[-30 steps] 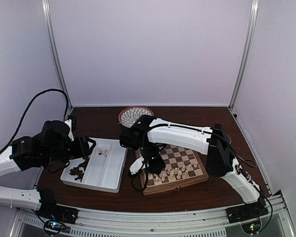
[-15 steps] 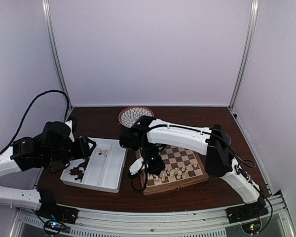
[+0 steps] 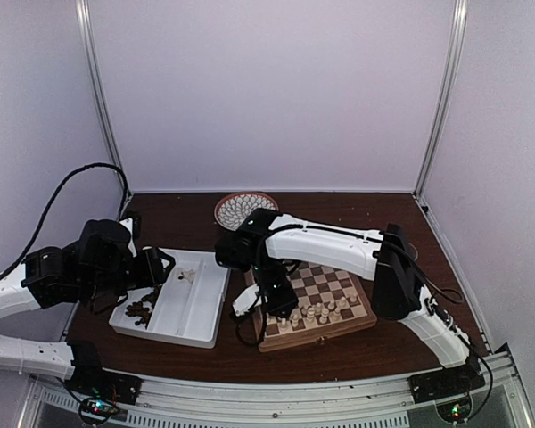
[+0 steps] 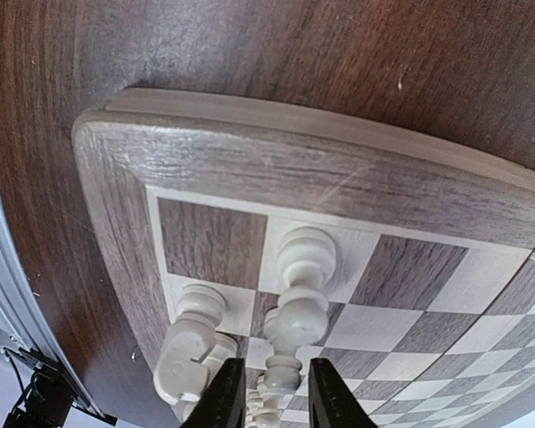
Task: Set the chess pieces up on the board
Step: Place the pawn at b2, then pick up the knight from the storage box.
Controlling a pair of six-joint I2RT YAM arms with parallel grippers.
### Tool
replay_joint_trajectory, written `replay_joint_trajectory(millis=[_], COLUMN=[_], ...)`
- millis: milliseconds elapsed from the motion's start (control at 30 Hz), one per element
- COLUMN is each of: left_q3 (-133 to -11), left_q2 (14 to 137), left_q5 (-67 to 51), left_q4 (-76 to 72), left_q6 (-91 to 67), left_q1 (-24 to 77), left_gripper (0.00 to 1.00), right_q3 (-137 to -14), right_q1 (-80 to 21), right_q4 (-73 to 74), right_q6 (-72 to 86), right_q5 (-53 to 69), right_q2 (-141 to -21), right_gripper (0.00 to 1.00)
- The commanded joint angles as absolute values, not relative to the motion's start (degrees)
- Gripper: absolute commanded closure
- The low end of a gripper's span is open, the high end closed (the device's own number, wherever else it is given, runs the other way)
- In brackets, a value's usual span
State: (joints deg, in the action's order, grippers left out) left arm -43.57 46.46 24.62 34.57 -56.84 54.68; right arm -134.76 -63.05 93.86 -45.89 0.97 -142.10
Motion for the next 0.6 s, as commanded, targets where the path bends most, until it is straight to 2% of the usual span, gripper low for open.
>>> replay_joint_trajectory(millis=[0,133,367,567], left_q3=[-43.89,-45.27,-52.35,-53.52], left_q2=[47.74,51.94,69.02,75.83], left_q5=[24.90,25.41,21.30,14.54], left_q4=[33.46,36.60,43.99,42.60], left_q6=[-56.17,-55.08,-50.57,-48.56], left_q1=[54.05,53.26,50.63,39.90], left_gripper=[0.48,0.48,0.56,0.60], right_q3=[-135.71,-134.56,-126.31,-117.66], right_q1=[-63.38,-63.05,-58.84,-49.06], right_q4=[96.11,95.96,96.57,95.51], right_q6=[-45.70,-45.88,-46.22,-46.00], right_q5=[-1.57,-2.90,-0.64,7.15], right_q2=[-136.07,-130.20,-118.04,-107.61], right_gripper=[0.71,0.70,0.69,0.69])
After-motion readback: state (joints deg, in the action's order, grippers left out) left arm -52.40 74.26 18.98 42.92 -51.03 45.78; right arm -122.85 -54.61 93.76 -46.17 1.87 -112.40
